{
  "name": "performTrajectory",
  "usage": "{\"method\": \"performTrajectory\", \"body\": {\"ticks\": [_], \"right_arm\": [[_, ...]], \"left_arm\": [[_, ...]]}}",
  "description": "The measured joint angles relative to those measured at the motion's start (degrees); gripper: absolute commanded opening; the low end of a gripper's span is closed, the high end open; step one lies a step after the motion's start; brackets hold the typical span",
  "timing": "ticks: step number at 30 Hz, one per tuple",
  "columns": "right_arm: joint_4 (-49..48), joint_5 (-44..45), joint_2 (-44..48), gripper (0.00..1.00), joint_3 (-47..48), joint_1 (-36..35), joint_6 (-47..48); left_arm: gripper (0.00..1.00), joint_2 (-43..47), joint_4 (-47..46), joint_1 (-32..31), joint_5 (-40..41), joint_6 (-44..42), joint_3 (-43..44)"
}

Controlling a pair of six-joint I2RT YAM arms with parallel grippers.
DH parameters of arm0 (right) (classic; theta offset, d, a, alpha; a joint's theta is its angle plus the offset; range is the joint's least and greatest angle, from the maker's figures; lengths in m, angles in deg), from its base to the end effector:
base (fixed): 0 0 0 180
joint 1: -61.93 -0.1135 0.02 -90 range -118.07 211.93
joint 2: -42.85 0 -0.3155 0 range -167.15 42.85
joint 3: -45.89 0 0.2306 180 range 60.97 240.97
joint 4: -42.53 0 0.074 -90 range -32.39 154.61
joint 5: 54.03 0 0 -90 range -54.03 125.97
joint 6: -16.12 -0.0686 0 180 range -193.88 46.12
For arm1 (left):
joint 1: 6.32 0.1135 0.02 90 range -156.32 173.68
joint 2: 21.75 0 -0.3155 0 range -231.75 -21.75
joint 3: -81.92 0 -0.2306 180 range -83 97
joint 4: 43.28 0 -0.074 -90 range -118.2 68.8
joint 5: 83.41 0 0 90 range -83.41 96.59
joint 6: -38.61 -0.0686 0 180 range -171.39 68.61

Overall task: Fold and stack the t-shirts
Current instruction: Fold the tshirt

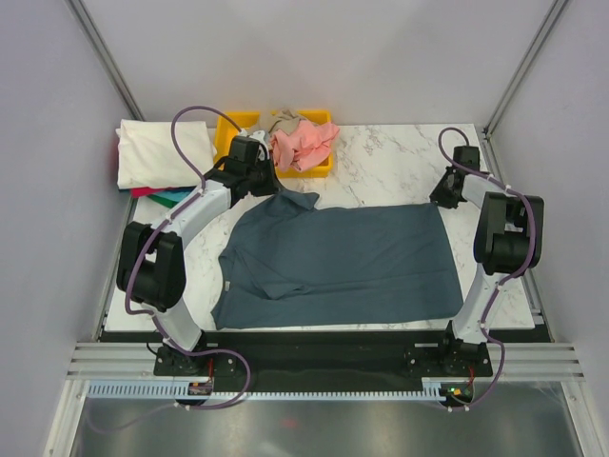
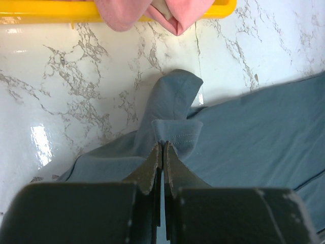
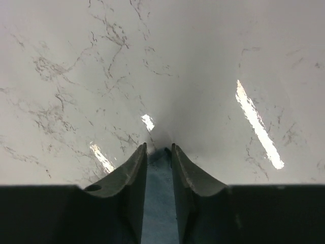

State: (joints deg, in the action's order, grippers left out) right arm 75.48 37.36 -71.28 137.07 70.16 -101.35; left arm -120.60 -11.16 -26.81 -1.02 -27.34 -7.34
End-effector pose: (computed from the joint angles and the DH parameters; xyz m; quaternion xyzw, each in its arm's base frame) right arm 0.4365 -0.0648 0.1934 0.2964 0.9089 0.0376 0.2910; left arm 0.3764 -0.1504 0.3010 -0.0002 0.9056 -0.2148 0.3657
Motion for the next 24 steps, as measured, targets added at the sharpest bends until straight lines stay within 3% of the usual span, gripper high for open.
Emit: {"method": "performTrajectory", "body": {"ticks": [2, 4, 14, 24], "right_arm": [[-0.59, -0.07, 0.02, 0.11, -0.31, 0.0, 0.31], [-0.96, -0.17, 0.02, 0.0, -0.61, 0.02, 0.42], [-0.79, -1.81, 1.16, 0.0, -1.11, 0.52, 0.5], [-0.02, -4.61, 18.23, 0.0, -6.27, 2.14, 0.76]], "left_arm": [[0.02, 0.0, -0.02, 0.0, -0.02, 0.02, 0.0], [0.02, 0.0, 0.0, 0.0, -0.02, 0.02, 0.0], [0.02, 0.46, 0.74, 0.0, -0.02, 0.02, 0.0], [0.02, 13.79, 3.15, -0.02, -0.02, 0.0, -5.42]]}}
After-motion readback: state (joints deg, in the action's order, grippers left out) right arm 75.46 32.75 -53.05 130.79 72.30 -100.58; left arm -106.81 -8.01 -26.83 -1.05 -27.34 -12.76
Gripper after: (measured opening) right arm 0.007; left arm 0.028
